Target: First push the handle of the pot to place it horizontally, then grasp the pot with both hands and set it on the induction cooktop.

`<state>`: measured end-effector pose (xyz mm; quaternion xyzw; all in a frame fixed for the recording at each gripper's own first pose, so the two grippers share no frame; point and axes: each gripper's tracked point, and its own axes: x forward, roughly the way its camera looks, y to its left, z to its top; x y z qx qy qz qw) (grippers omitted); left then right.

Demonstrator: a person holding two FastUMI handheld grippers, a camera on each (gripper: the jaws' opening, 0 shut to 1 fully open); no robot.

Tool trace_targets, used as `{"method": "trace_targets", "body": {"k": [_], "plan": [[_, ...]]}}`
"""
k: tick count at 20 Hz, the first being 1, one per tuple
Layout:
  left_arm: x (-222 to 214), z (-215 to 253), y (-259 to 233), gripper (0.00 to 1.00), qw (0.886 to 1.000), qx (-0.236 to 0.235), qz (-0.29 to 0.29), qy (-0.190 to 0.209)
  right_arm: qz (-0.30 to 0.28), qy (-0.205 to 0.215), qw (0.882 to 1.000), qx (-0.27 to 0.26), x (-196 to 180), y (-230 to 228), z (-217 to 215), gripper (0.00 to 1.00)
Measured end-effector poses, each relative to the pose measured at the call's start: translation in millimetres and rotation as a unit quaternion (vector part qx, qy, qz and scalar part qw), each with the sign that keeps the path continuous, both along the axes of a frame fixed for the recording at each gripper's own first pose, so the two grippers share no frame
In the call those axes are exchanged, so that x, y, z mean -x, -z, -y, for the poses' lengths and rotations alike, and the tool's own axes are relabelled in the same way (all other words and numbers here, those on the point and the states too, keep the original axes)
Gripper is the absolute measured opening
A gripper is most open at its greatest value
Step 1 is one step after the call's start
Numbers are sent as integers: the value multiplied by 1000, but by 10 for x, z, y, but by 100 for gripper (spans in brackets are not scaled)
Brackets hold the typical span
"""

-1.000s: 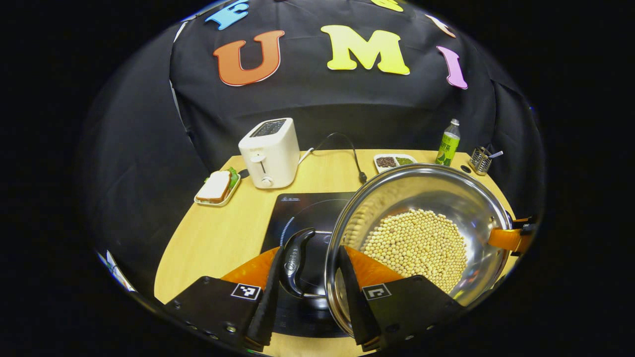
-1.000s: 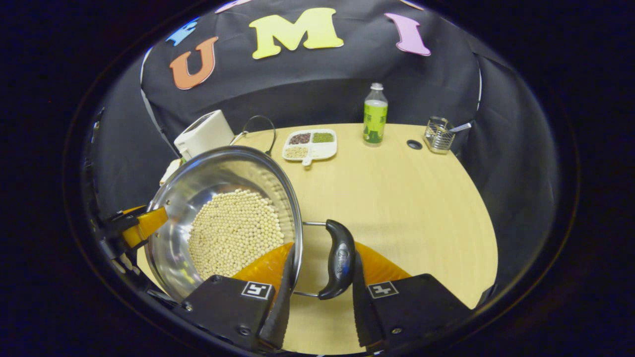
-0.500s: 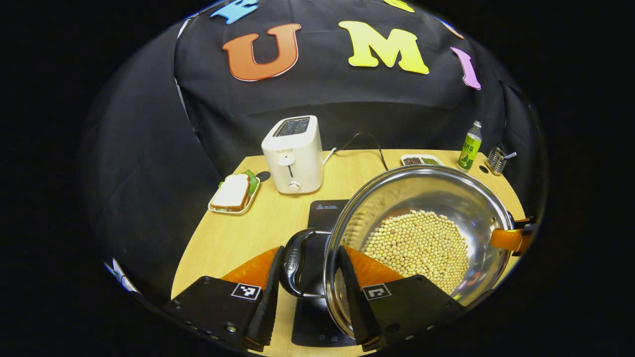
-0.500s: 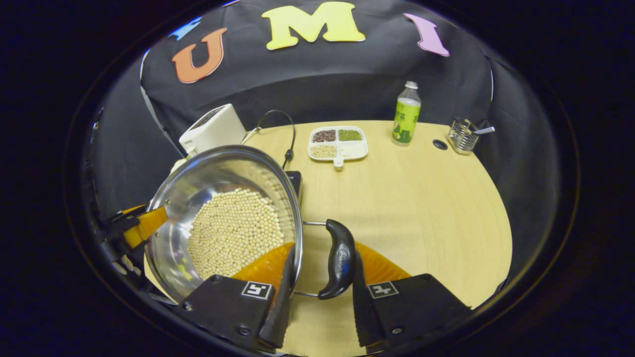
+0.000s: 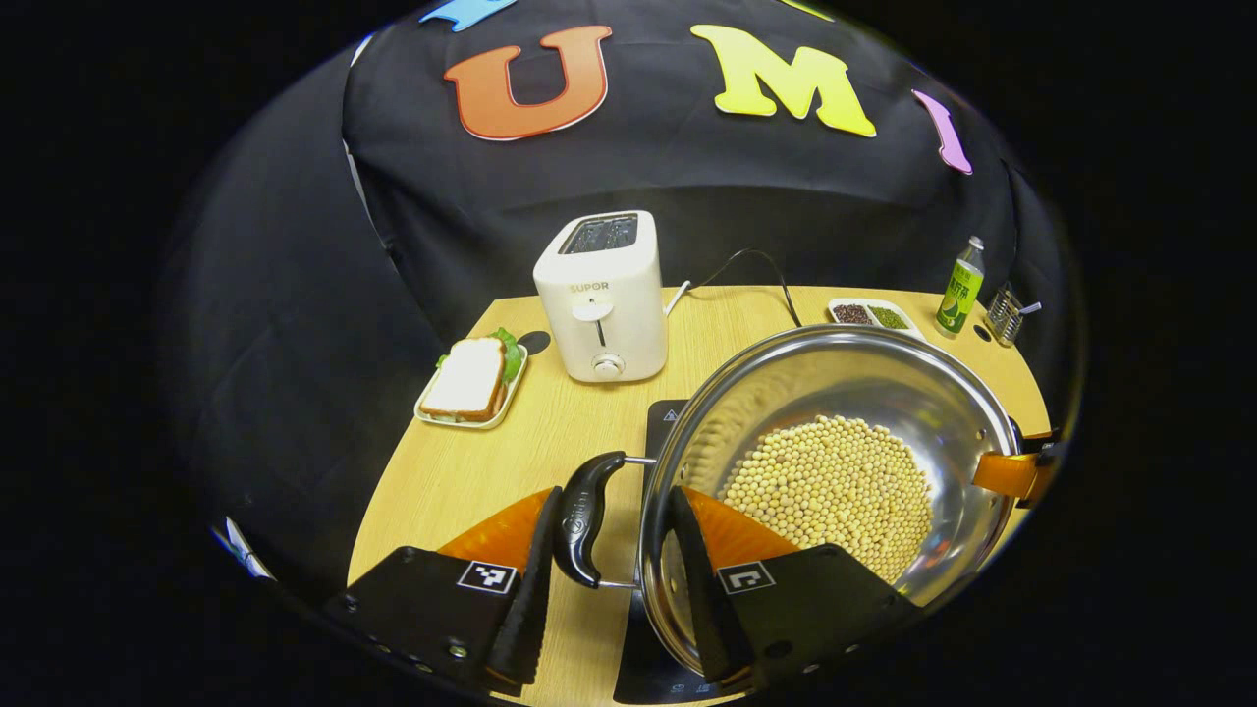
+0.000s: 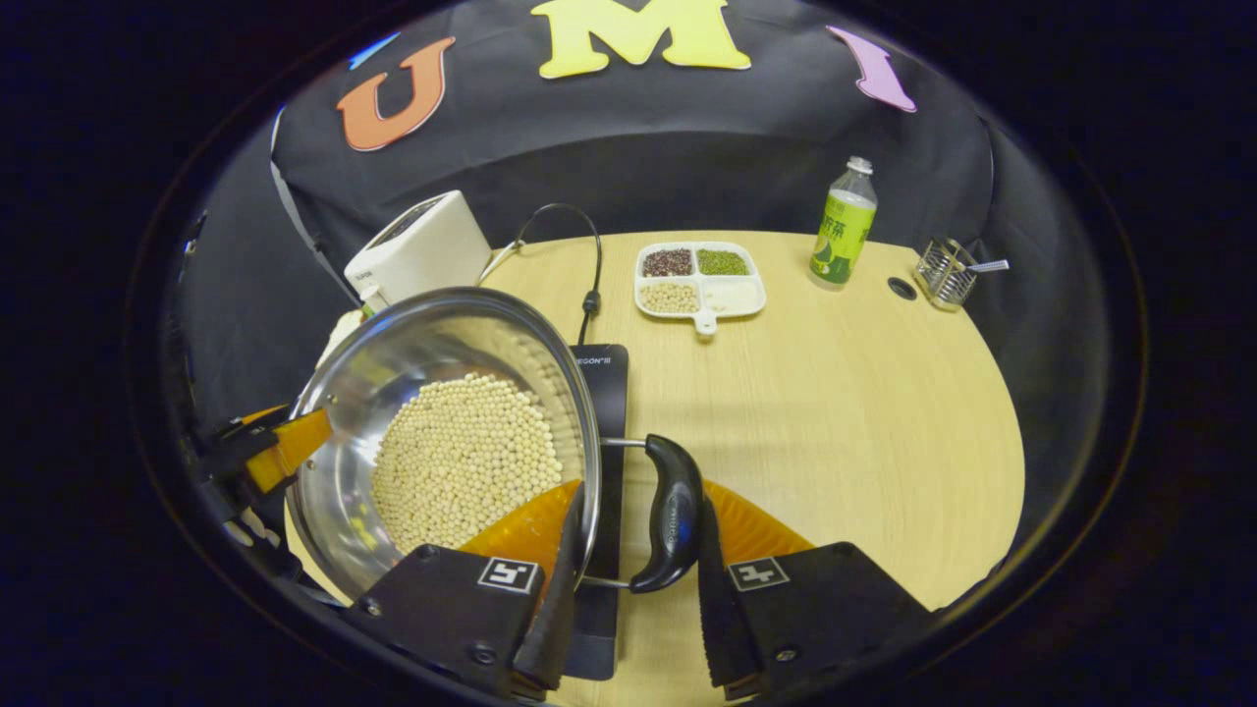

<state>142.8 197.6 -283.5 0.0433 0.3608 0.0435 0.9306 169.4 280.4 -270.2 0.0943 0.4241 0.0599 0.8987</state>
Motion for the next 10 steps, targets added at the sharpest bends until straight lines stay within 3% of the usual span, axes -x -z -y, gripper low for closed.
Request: {"method": "trace_targets", "body": {"k": [3,10], "plan": [[14,18,105,59,1000,0,-15,0,-11,5,1000,-5,14,77,1,54],[18,23,123,60,1000,-8,13,7,-5,3,1000,-7,-6,99,12,55]]}}
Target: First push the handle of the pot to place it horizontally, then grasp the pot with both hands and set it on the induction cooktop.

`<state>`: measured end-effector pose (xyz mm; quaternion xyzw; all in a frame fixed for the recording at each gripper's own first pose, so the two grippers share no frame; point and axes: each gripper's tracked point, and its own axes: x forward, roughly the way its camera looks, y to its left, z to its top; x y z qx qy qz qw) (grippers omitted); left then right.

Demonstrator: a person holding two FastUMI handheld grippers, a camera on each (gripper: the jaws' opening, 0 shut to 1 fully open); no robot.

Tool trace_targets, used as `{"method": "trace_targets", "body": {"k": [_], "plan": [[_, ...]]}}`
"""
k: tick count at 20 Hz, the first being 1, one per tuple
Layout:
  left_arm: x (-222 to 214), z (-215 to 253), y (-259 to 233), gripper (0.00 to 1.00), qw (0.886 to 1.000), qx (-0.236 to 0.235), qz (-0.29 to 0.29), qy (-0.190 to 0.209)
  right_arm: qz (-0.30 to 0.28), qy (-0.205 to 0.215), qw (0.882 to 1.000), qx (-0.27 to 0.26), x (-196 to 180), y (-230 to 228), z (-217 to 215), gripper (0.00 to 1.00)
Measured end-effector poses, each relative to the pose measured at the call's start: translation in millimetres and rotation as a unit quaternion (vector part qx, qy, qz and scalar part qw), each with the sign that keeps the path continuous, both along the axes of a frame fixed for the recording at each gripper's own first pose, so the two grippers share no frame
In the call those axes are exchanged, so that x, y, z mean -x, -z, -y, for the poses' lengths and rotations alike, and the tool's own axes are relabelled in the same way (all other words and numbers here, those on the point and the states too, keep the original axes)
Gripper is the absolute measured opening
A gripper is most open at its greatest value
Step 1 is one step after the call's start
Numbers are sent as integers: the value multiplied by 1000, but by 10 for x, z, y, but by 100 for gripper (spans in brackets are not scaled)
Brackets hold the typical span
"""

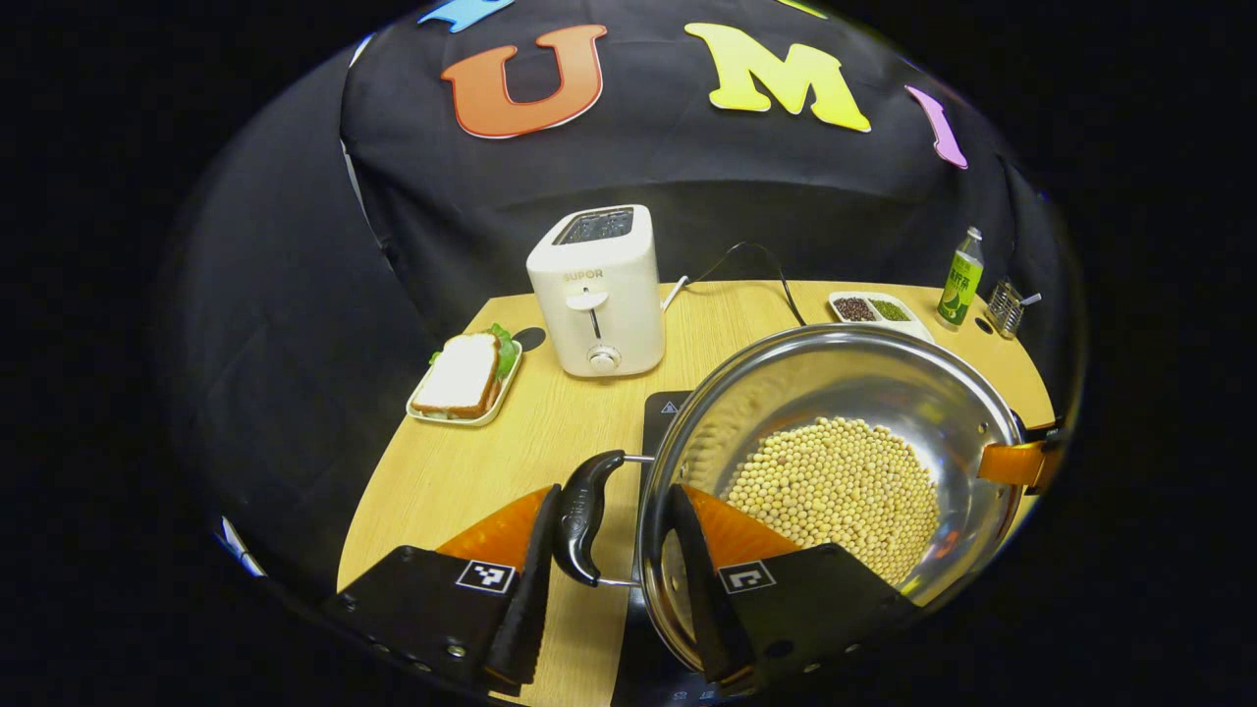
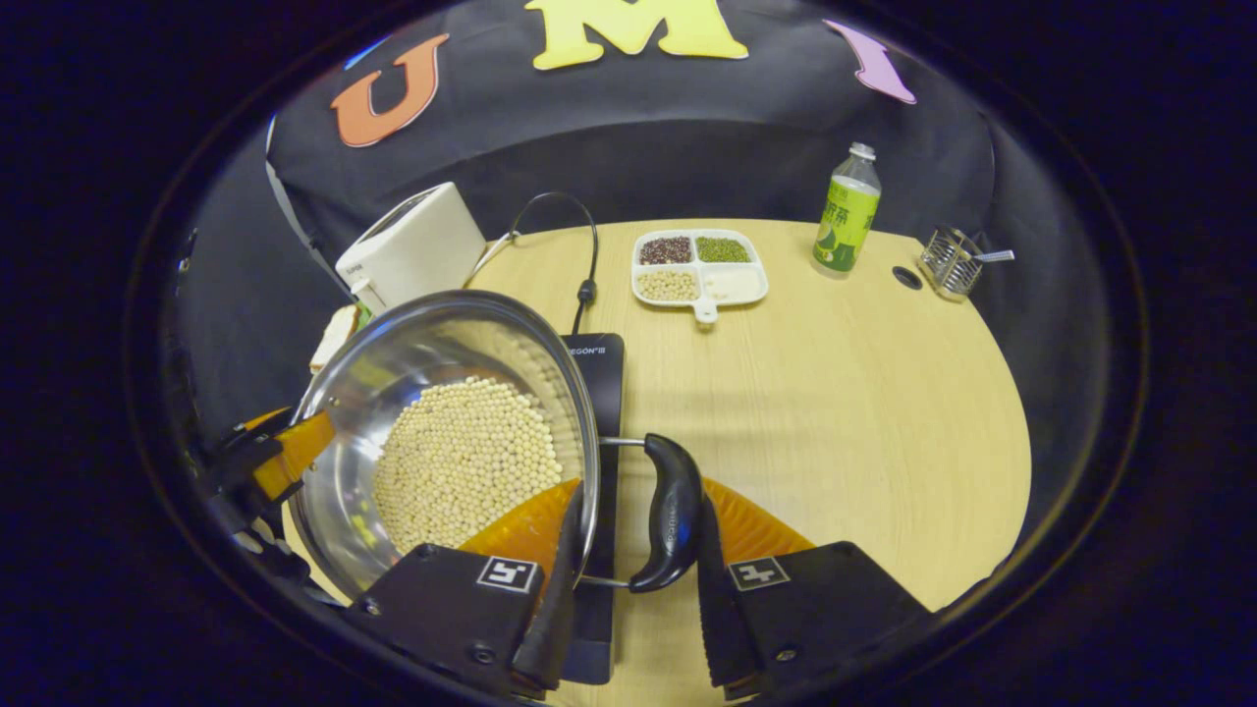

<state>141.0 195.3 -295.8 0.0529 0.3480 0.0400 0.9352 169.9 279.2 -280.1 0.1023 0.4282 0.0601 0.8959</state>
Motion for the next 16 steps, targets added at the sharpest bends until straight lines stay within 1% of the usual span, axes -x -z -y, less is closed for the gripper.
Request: {"method": "trace_targets", "body": {"k": [4,7,10,13,14,15,16], "plan": [[1,11,7,60,1000,-1,9,1,10,0,1000,8,-4,8,19,55],[4,13,-4,61,1000,-3,10,1,15,7,1000,3,-10,-1,21,56],[-7,15,3,62,1000,-8,8,6,17,6,1000,7,-11,2,31,58],[-17,18,24,67,1000,-1,10,8,25,8,1000,2,-13,-20,30,59],[-10,35,14,72,1000,7,11,8,36,14,999,-2,-27,-33,30,60],[-8,9,-29,75,1000,4,18,1,49,11,999,-2,-46,-71,35,65],[-47,-61,-59,98,1000,-4,30,-6,66,9,998,1,-57,-132,59,67]]}}
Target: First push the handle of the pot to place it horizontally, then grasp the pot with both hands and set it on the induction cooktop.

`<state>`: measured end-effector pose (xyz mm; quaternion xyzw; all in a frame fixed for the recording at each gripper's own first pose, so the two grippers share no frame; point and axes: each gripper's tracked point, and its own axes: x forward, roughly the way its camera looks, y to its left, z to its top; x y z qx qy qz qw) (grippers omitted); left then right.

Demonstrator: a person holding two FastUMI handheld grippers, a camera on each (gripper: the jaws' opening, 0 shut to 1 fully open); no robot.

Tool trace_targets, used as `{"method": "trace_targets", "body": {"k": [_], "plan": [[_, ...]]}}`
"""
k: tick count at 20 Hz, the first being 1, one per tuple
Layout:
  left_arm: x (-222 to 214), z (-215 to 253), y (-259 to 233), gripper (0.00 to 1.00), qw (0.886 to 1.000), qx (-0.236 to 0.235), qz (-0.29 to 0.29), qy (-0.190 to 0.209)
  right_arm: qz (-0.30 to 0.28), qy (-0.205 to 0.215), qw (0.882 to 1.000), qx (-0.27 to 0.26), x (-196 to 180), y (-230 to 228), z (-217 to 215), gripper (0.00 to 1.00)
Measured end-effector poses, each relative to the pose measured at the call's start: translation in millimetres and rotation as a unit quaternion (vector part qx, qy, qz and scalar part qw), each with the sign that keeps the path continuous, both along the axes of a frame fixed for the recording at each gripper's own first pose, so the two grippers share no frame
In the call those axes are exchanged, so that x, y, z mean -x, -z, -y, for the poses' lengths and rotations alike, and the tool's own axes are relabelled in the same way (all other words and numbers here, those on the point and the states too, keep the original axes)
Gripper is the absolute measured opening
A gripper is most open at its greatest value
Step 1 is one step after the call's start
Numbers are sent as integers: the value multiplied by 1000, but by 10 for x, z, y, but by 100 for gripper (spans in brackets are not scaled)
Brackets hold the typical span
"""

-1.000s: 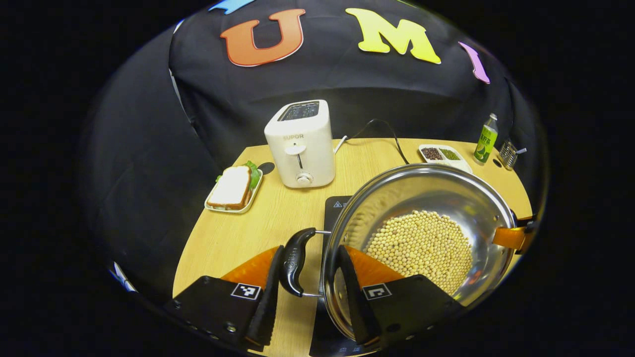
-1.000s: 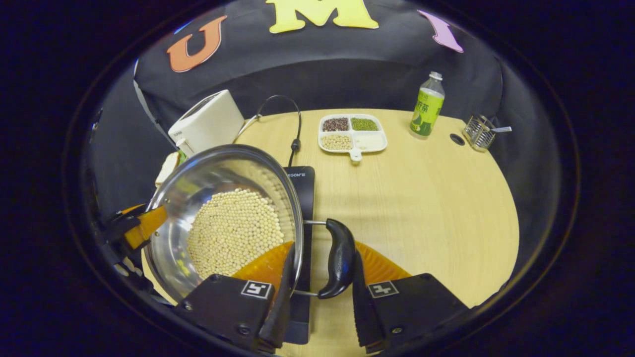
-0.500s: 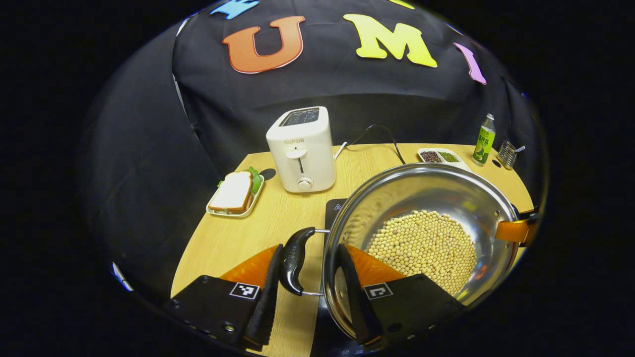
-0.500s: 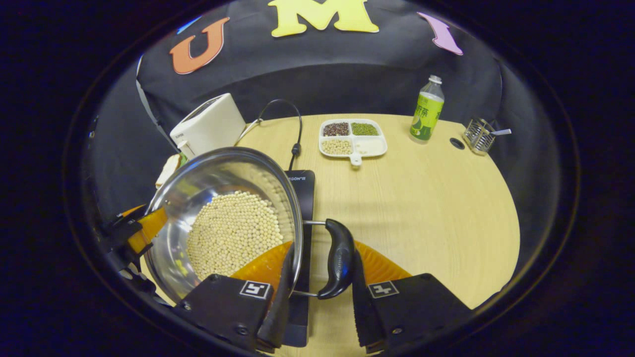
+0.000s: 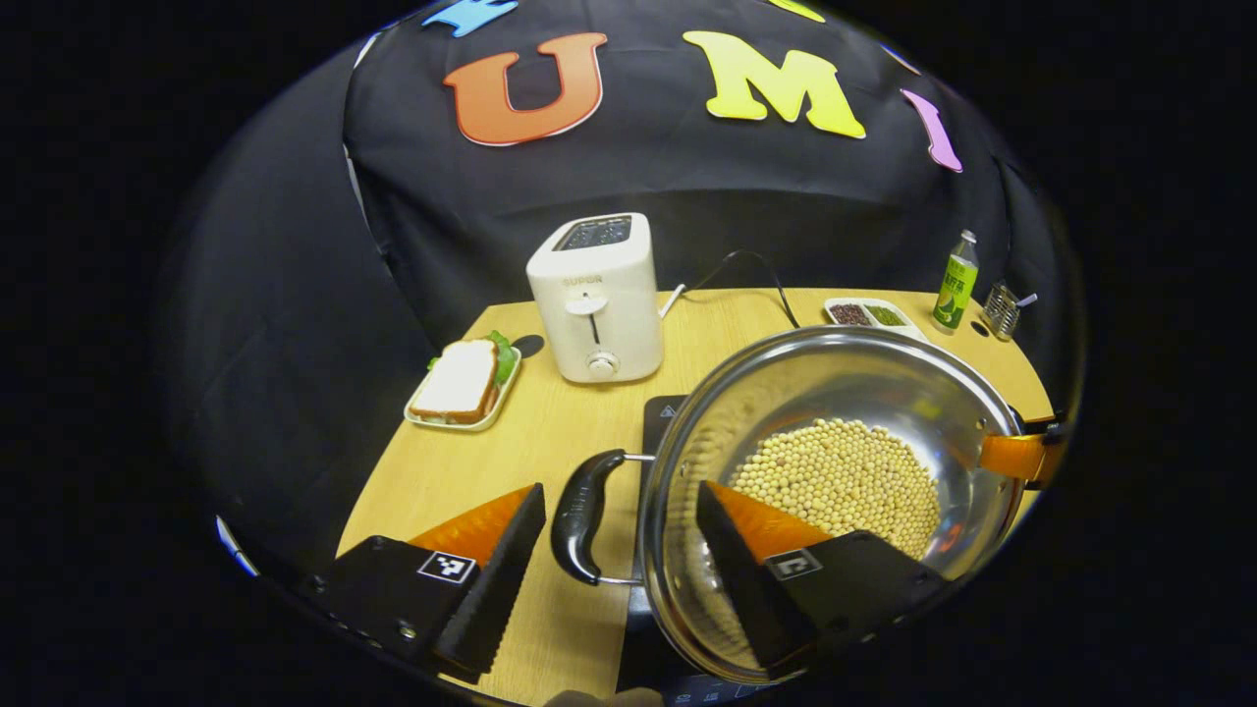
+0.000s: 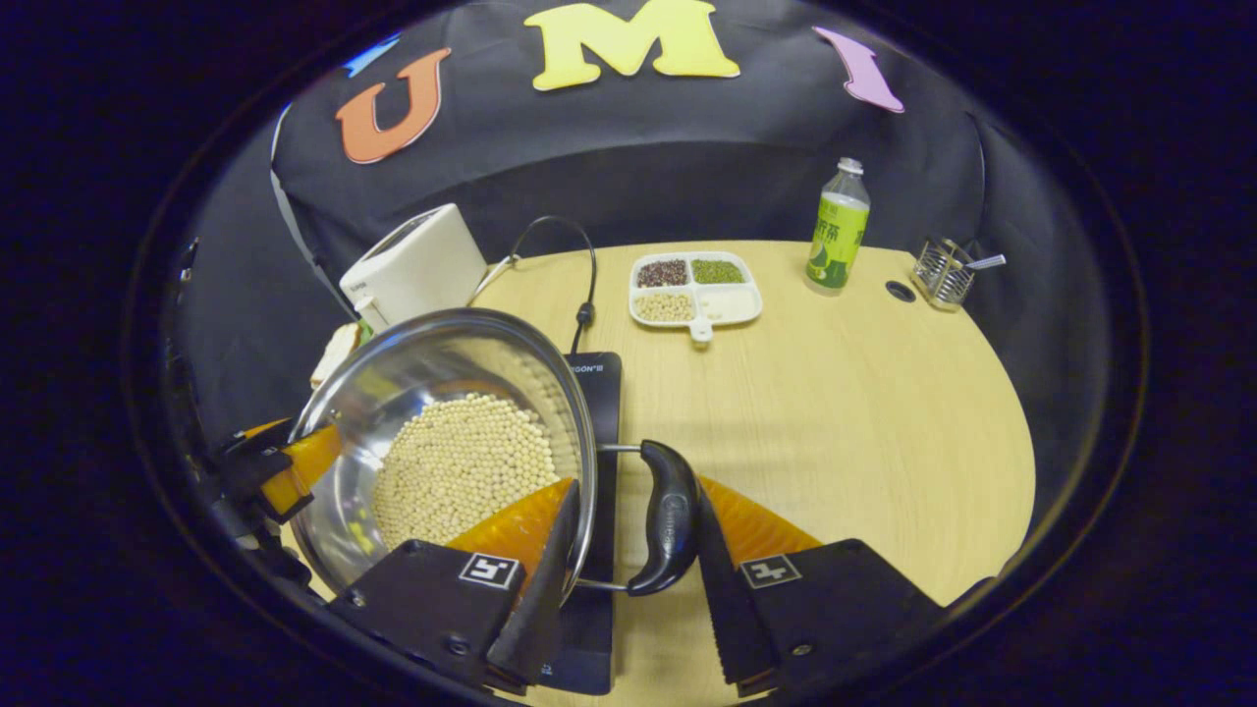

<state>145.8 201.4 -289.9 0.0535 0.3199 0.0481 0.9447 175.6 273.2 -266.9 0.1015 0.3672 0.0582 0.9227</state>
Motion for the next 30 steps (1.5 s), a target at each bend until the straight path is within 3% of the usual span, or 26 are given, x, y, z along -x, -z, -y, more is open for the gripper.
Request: {"method": "trace_targets", "body": {"k": [1,2,3,6,22,30], "plan": [[8,-23,-55,90,1000,0,12,-1,18,-4,1000,3,-15,-74,6,70],[11,1,-120,97,1000,3,22,-1,34,-13,999,1,-27,-150,-16,73],[16,37,-177,97,1000,4,29,1,43,-23,999,-1,-8,-199,-50,85],[53,28,-280,97,999,-5,44,-3,49,-32,998,-1,43,-230,-32,94],[448,545,-907,97,994,-1,105,7,113,-38,993,25,554,-631,426,95],[1174,1261,-1938,97,980,6,201,12,208,-58,976,38,1306,-1400,1192,95]]}}
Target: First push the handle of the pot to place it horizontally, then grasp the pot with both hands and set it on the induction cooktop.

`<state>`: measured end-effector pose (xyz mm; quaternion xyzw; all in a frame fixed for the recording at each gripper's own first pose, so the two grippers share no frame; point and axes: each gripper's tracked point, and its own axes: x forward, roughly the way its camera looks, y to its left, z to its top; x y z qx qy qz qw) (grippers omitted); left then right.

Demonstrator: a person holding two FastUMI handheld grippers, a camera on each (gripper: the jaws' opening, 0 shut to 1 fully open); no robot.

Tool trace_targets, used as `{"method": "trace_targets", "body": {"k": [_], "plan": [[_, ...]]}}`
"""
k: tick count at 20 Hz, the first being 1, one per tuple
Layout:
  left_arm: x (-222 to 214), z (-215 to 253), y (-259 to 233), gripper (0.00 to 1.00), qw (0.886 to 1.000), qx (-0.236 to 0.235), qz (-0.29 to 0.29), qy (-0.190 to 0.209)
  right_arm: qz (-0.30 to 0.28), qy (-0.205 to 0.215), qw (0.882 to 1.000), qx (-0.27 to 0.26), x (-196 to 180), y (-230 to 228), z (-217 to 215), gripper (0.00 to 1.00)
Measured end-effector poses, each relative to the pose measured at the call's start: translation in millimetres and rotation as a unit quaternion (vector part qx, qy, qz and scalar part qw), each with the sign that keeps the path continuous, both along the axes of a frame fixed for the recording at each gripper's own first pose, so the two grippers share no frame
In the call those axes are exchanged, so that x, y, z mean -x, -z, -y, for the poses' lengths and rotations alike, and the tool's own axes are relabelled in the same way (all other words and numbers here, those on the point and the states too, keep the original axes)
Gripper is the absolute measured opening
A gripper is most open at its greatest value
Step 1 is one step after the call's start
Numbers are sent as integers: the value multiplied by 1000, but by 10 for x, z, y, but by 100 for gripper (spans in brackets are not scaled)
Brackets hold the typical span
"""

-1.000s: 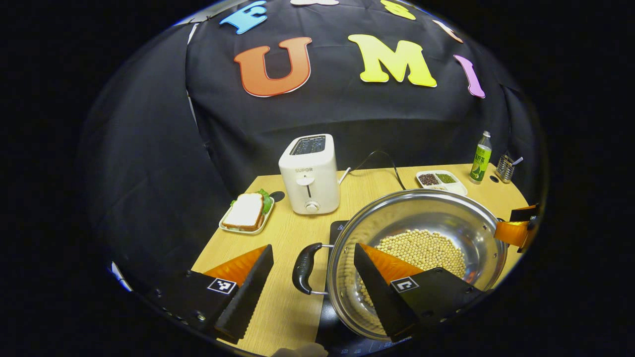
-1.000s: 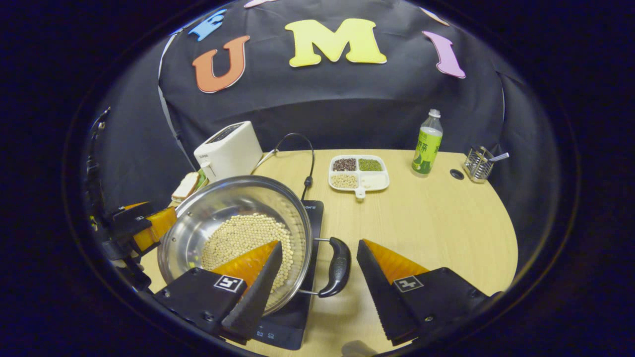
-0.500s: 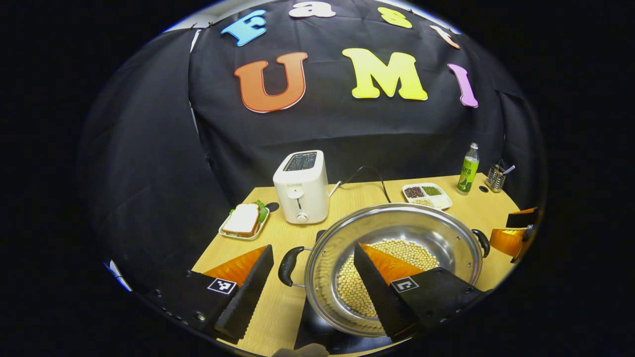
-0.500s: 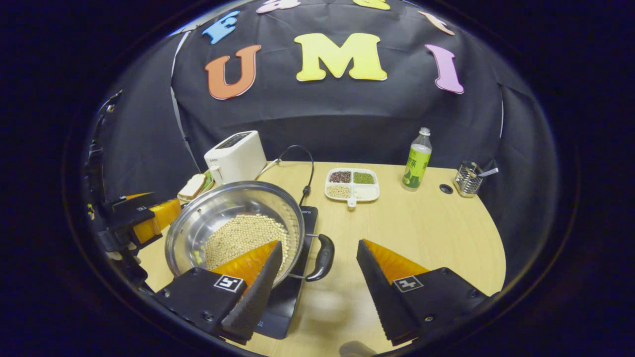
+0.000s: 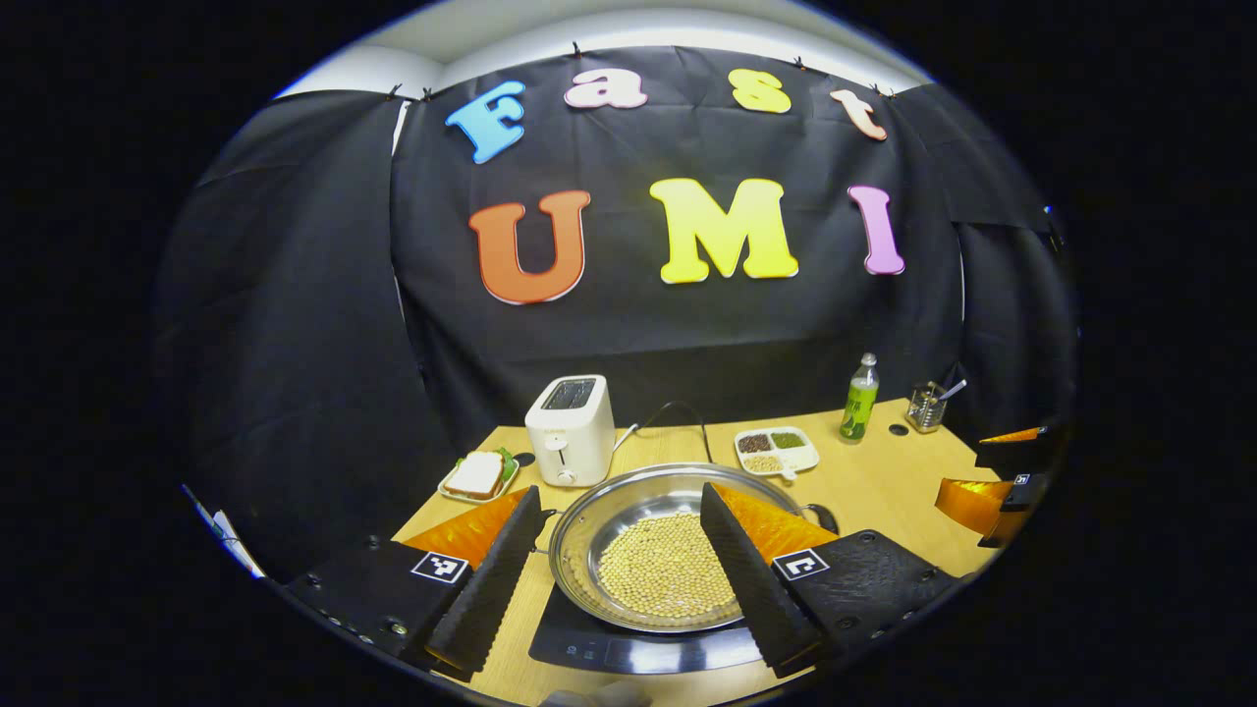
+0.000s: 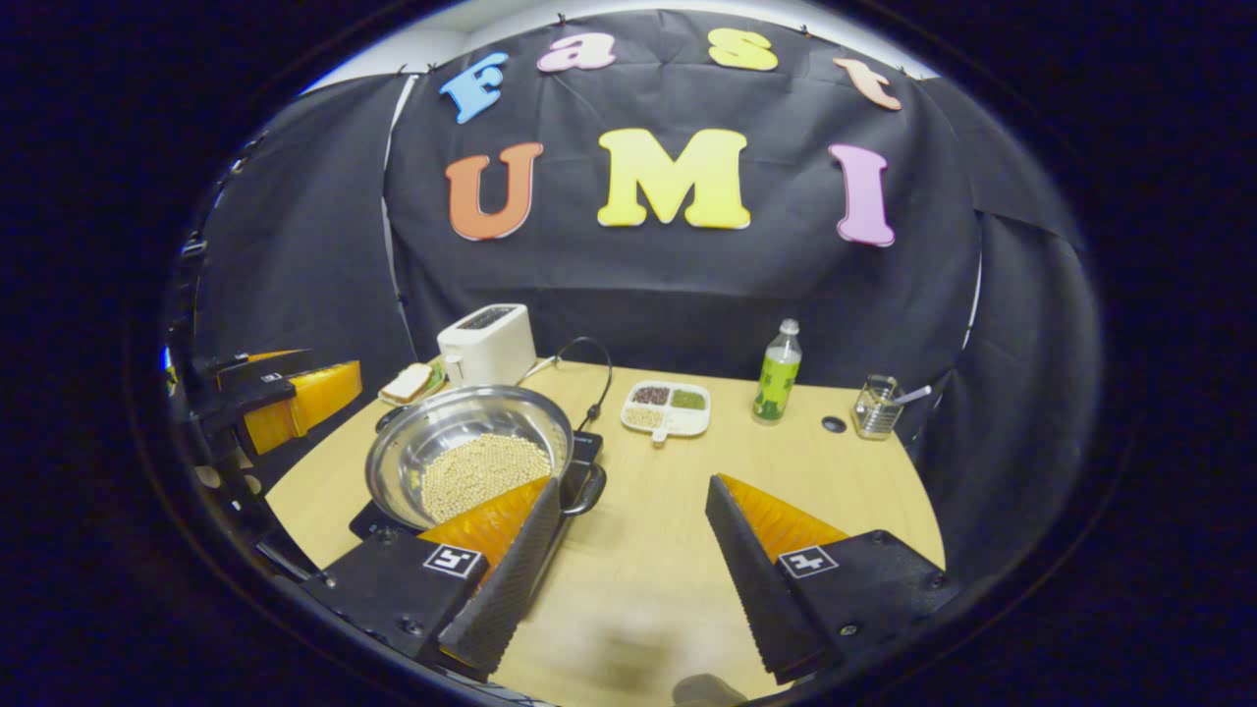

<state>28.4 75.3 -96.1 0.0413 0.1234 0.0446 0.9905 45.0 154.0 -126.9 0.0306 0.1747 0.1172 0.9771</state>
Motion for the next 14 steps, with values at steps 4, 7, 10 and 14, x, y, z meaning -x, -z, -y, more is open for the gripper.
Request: {"method": "trace_targets", "body": {"k": [4,7,10,14], "plan": [[590,528,-590,96,999,-1,54,1,48,-4,999,-14,489,-458,606,96],[1025,947,-933,96,996,1,87,2,87,5,996,-22,868,-789,1117,99],[1324,1248,-1153,96,994,1,110,6,125,12,992,-24,1240,-1060,1547,99],[1732,1631,-1557,96,989,13,141,30,152,42,987,-39,1631,-1299,2034,99]]}}
